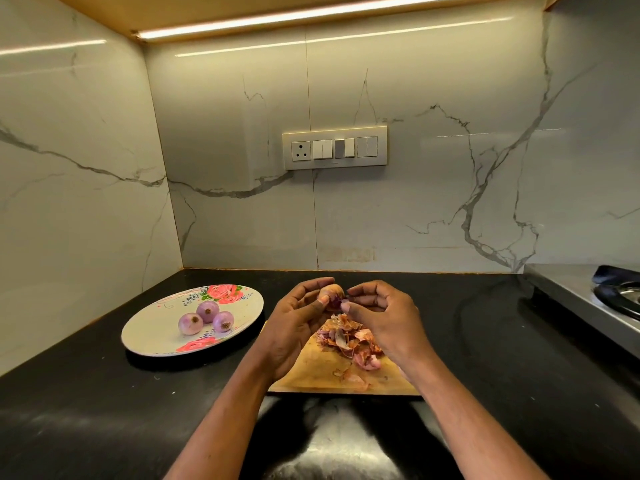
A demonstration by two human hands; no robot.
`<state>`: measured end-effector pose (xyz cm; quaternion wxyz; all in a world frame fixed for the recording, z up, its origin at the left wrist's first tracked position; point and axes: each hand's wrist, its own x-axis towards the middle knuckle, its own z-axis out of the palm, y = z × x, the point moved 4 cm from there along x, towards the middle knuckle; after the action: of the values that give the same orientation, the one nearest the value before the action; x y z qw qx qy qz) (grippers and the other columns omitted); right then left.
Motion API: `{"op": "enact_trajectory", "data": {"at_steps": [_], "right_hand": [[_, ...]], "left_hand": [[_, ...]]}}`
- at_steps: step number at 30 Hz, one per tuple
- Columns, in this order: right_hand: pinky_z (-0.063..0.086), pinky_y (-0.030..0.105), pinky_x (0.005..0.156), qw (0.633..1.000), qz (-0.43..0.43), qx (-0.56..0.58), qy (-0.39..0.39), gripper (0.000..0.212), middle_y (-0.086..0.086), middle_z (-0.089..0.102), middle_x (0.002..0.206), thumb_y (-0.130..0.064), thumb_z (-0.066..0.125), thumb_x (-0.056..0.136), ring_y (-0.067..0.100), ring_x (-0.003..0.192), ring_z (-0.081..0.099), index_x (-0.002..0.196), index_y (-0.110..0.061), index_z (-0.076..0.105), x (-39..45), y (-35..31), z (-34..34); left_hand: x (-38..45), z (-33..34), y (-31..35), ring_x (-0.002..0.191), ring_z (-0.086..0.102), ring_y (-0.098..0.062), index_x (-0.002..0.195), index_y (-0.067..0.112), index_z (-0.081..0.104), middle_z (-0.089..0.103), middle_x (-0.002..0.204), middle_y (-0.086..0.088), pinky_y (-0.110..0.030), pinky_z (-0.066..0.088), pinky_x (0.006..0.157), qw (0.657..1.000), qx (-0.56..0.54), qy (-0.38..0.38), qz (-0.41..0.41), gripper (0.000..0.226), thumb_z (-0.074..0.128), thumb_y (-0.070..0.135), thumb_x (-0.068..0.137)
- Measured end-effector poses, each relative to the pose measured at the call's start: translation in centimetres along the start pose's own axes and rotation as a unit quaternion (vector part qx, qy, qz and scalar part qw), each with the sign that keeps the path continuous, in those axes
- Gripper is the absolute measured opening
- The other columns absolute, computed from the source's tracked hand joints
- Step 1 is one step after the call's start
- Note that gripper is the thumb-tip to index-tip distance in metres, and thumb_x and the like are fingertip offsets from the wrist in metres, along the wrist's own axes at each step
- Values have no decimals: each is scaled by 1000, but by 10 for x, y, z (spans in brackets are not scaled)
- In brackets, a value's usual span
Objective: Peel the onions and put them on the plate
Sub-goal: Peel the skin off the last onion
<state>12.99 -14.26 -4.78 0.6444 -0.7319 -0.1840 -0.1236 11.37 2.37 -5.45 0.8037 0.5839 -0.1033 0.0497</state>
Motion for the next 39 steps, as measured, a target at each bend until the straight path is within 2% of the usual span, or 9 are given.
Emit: {"op": "enact_trajectory", "data": {"at_steps": [4, 6, 15, 19, 22, 24, 28, 32, 39], "right_hand": [[61, 30, 76, 1000, 10, 5, 22, 13, -2, 77, 82, -13, 80, 84, 11, 79, 75, 92, -18, 72, 1, 4, -1], [62, 31, 76, 999, 23, 21, 26, 11, 2, 76, 84, -10, 77, 86, 14, 78, 75, 93, -16, 71, 1, 4, -2], [61, 35, 78, 964, 119, 235, 38, 14, 17, 70, 104, 2, 59, 96, 24, 87, 74, 104, -5, 69, 6, 10, -3], [61, 30, 78, 985, 84, 143, 45, 15, 11, 73, 104, -9, 60, 98, 19, 92, 74, 105, -12, 73, 8, 14, -9], [60, 36, 82, 998, 44, 34, 13, 18, -2, 77, 93, -33, 63, 97, 15, 93, 73, 98, -21, 77, 8, 13, -4], [60, 38, 83, 999, 27, 25, -11, 18, -4, 77, 91, -38, 68, 93, 14, 91, 73, 97, -23, 77, 6, 9, -1], [61, 37, 83, 994, 58, 82, -44, 23, 5, 77, 92, -19, 81, 82, 18, 88, 75, 102, -14, 71, 3, 10, 3], [61, 34, 79, 979, 141, 139, -52, 30, 13, 76, 93, -3, 82, 77, 23, 86, 76, 103, -7, 68, 2, 17, 1], [61, 32, 80, 975, 143, 135, -98, 27, 12, 77, 94, -5, 78, 82, 23, 88, 76, 107, -4, 68, -3, 13, 8]], "left_hand": [[-2, 3, -1, 110, 69, -24, 124, 13, 61, 70, 118, -12, -34, 56, 95, 997, 74, 12, 15, 47, 73, 21, 79], [-2, 3, -1, 107, 71, -23, 123, 12, 61, 70, 117, -11, -32, 57, 90, 997, 78, 10, 15, 45, 72, 20, 80], [-5, 4, 5, 109, 69, -25, 126, 11, 59, 72, 116, -10, -32, 58, 90, 1000, -10, -22, 2, 43, 64, 11, 84], [-5, 3, 5, 107, 70, -26, 127, 10, 59, 73, 113, -11, -32, 59, 88, 999, -34, -17, -4, 39, 60, 10, 88], [-4, 2, 4, 105, 71, -24, 127, 9, 59, 74, 112, -11, -30, 60, 83, 999, -33, -7, -2, 35, 57, 5, 92], [-3, 1, 5, 106, 71, -24, 127, 9, 59, 72, 115, -13, -29, 59, 81, 1000, -26, -3, 3, 33, 56, 3, 95], [-3, 1, 3, 112, 69, -24, 125, 9, 61, 68, 122, -14, -29, 58, 84, 1000, 11, -4, 8, 36, 61, 6, 89], [-2, 0, -4, 119, 64, -26, 122, 15, 65, 66, 126, -12, -41, 54, 100, 998, 68, -5, 1, 43, 72, 16, 79], [0, -5, -6, 118, 64, -23, 116, 19, 64, 69, 120, -7, -42, 53, 102, 991, 125, 24, 32, 42, 78, 21, 76]]}}
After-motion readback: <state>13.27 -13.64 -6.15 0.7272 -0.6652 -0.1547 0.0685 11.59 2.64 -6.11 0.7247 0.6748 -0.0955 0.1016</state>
